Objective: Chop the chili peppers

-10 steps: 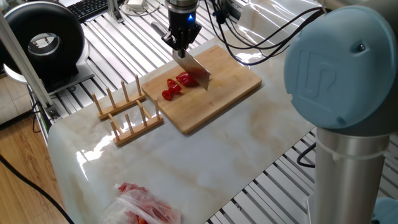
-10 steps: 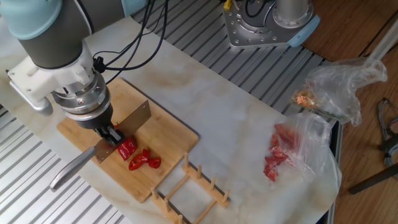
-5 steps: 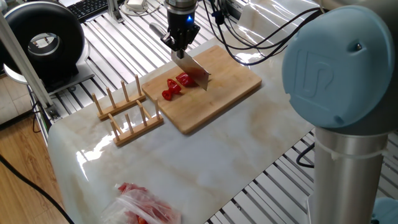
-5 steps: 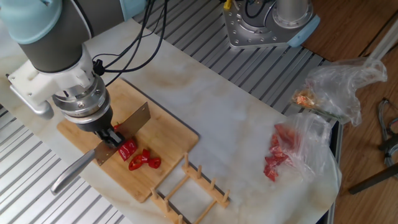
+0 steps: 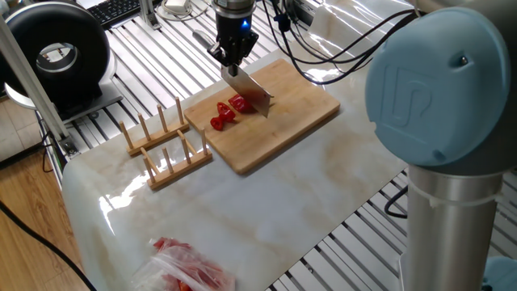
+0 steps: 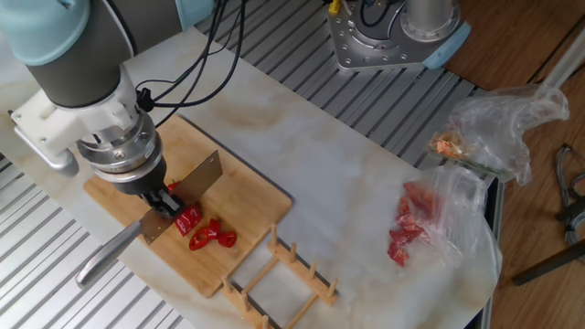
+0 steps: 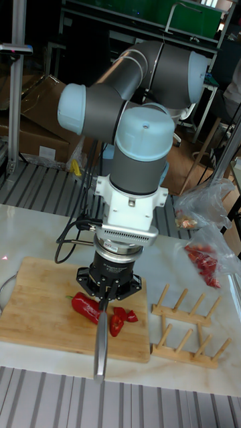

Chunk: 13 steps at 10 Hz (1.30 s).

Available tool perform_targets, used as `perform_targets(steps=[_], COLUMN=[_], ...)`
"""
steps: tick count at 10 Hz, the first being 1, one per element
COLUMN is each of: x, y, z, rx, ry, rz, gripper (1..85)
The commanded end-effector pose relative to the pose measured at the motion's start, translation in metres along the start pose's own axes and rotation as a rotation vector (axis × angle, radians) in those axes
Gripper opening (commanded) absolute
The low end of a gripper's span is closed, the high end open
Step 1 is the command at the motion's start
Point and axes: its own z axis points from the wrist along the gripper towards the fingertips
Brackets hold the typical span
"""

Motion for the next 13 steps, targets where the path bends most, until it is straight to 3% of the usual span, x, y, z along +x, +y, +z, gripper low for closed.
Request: perform_targets(steps=[1, 8, 13], x=[-0.0042, -0.0075, -0.009], y=[0.0032, -0.0022, 0.0028], z=[-0.0038, 0.0023, -0.0018], rx=[0.01, 0.04, 0.093], ry=[0.002, 0.006, 0.028], rz=[0.013, 0.015, 0.015], gripper=[1.3, 1.3, 1.3])
